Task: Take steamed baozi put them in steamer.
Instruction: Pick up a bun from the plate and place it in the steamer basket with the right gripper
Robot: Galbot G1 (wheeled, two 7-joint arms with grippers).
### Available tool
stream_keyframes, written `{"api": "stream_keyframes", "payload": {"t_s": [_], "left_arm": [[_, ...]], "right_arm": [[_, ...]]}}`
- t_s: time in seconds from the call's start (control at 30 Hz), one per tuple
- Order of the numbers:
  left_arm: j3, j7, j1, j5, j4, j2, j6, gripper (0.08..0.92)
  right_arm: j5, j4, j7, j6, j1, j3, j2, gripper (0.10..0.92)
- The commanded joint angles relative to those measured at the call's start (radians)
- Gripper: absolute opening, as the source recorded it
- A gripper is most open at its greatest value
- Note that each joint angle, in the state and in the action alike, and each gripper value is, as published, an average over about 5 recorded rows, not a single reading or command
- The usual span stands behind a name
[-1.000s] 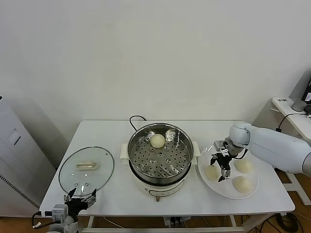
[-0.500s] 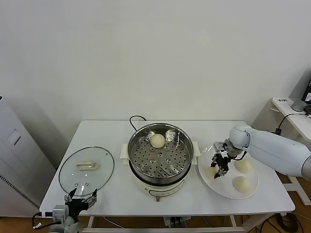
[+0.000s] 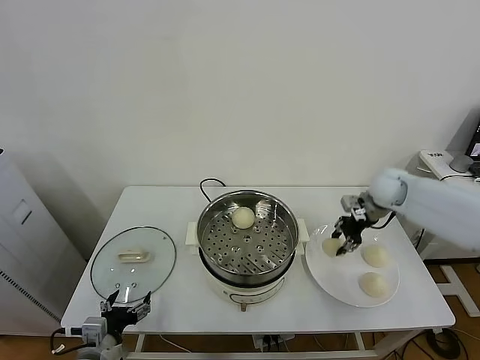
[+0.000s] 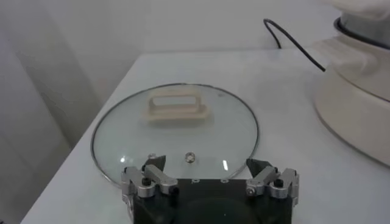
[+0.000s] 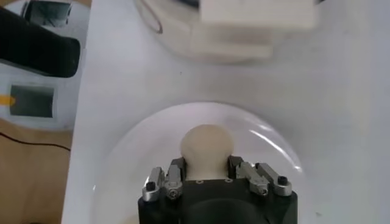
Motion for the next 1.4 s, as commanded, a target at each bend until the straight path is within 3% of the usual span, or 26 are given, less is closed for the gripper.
{"api": "stream_keyframes", "payload": {"t_s": [0.03, 0.23, 0.5, 1.0, 1.4], "left_arm": [[0.006, -0.001, -0.003, 0.004, -0.002, 0.002, 0.003, 0.823], [0.01, -0.001, -0.002, 0.005, -0.011, 0.003, 0.003, 0.823], [0.008, -0.001, 0.002, 0.006, -0.014, 0.002, 0.001, 0.823], [0.008, -0.004, 0.003, 0.018, -0.025, -0.003, 0.007, 0.823], [0.004, -0.004, 0.005, 0.014, -0.018, 0.002, 0.005, 0.823]], "right_arm": [[0.283, 0.165, 0.003, -0.086, 0.402, -0.204, -0.003, 0.441], [0.469, 0.212, 0.067, -0.165, 0.441, -0.2, 0.082, 0.44], [0.573, 0.241, 0.232, -0.23, 0.308, -0.076, 0.226, 0.441], [0.558, 0.108, 0.38, -0.256, 0.068, -0.02, 0.451, 0.441], [0.508, 0.051, 0.423, -0.304, -0.04, -0.015, 0.512, 0.441]]}}
